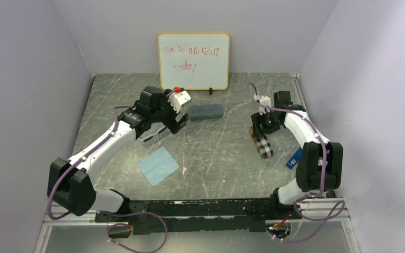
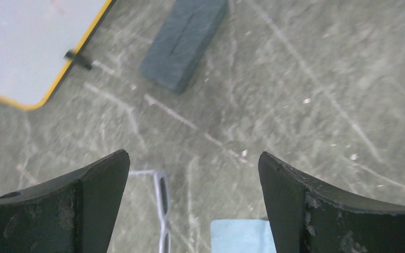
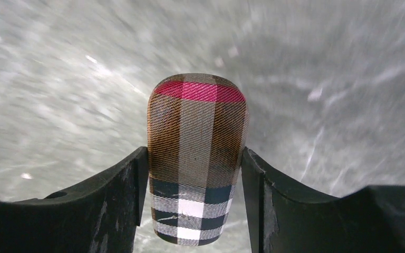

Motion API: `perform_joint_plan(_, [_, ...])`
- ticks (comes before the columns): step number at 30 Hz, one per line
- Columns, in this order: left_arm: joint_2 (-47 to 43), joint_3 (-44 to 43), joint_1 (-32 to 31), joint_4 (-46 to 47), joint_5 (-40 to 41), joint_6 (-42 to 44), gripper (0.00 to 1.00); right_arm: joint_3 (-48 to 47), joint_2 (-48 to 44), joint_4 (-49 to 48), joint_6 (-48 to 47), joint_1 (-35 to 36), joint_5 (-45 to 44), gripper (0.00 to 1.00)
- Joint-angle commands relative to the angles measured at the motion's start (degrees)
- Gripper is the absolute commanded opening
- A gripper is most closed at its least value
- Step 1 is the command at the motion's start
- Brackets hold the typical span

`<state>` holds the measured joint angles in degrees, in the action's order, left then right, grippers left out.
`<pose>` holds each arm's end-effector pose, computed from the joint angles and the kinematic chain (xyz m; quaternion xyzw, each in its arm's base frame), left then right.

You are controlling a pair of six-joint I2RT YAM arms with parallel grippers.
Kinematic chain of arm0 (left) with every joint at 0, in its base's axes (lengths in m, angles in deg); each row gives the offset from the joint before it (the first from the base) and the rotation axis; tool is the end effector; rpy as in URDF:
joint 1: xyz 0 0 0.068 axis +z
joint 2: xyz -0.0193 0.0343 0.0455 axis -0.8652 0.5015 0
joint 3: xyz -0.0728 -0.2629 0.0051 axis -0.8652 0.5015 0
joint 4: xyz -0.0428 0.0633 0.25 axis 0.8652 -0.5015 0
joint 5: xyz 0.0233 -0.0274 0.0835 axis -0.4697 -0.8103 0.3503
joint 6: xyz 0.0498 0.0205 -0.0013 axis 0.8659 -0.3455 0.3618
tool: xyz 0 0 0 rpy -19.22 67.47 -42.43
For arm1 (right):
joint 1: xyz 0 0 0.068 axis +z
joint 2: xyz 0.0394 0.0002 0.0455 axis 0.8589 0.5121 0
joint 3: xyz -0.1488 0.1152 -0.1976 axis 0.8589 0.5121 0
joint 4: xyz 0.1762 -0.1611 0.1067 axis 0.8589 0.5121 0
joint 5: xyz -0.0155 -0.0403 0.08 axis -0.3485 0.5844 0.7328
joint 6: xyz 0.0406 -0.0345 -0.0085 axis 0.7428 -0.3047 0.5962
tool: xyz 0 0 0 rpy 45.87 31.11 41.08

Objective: Organize the sunglasses
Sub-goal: Pick up the sunglasses case from the center of the board.

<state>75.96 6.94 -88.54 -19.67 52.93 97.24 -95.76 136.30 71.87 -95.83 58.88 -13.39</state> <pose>0.2626 -0.1535 0.3095 0.4237 0.7647 -0.1389 0.4651 0.2910 0.0079 0.2084 -0.2050 0.9537 0.0959 0.1980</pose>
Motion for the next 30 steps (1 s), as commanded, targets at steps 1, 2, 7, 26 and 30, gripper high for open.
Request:
perform_joint_plan(1, [2.74,-5.76,-0.35,3.09,-15.04,-2.66,0.97,-9.92,-6.18,0.94,-1.45,0.05,19.4,0.4])
perform_joint_plan(2, [3.84,-7.4,-0.41,3.02,-17.34,-3.38,0.97,-11.23,-6.79,0.87,-1.73,0.05,23.61,0.41])
perform_joint_plan(7, [9.98,-14.94,-0.64,3.78,-29.24,-8.03,0.96,-14.35,-10.38,-2.35,-3.93,0.05,40.26,0.41])
perform_joint_plan(26, [20.23,-28.06,-11.59,1.35,-36.15,-8.63,0.96,-2.12,-22.14,-16.14,-5.78,4.97,65.44,0.43])
perform_joint_plan(30, [20.9,-28.89,-12.28,-0.15,-39.09,-7.71,0.96,-1.23,-23.09,-17.18,-5.32,4.95,63.91,0.43])
